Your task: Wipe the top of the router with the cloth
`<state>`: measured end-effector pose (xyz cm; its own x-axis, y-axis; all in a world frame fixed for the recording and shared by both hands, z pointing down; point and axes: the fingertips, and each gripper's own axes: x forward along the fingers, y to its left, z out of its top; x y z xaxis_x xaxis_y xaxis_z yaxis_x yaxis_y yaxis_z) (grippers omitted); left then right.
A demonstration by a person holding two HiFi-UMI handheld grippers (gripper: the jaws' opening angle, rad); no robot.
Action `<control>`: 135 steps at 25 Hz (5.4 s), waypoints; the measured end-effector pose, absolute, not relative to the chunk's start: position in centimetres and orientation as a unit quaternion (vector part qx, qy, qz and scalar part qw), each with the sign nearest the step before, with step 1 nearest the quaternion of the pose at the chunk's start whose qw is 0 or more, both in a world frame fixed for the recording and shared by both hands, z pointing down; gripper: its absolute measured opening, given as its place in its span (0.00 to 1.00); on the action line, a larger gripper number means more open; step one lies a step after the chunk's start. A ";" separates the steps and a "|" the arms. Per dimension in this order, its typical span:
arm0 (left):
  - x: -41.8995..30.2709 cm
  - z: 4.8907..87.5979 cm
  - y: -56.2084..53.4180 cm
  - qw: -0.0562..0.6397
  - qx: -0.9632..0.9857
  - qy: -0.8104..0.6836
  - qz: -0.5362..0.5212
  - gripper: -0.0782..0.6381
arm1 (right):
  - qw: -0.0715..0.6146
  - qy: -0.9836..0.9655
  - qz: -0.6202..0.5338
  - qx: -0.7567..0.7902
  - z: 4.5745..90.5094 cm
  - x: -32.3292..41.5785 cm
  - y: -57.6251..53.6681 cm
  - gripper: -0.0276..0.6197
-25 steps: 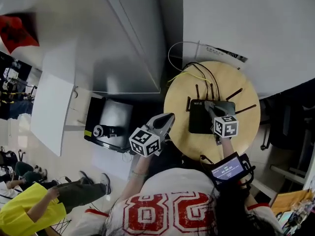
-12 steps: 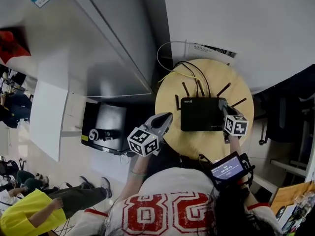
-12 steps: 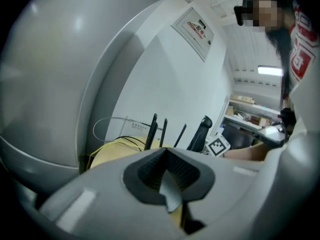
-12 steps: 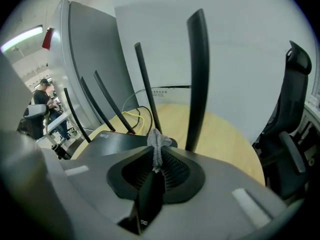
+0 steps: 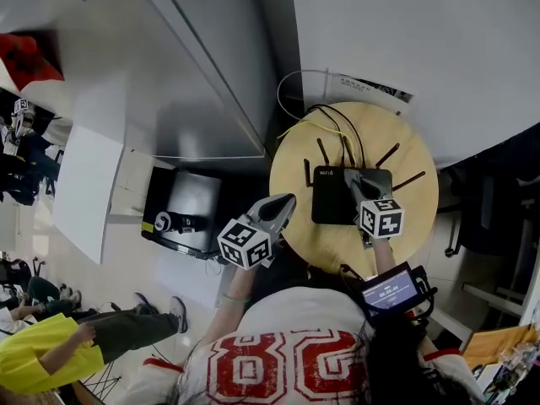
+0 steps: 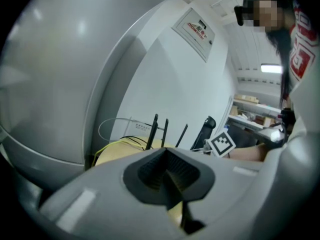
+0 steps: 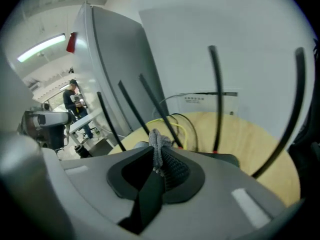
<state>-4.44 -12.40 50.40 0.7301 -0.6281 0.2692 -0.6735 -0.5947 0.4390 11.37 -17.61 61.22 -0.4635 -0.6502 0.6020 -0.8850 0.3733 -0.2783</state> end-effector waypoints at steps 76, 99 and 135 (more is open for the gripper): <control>-5.3 50.9 -10.4 0.277 0.881 -0.383 0.023 0.11 | 0.237 -0.760 0.340 0.501 64.5 16.7 -12.0 0.11; -5.4 50.9 -9.7 0.273 0.881 -0.385 0.033 0.11 | 0.211 -0.802 0.349 0.437 62.8 8.6 -10.4 0.11; -2.5 50.8 -9.6 0.273 0.894 -0.354 0.032 0.11 | 0.213 -0.752 0.342 0.521 64.6 19.7 -6.7 0.11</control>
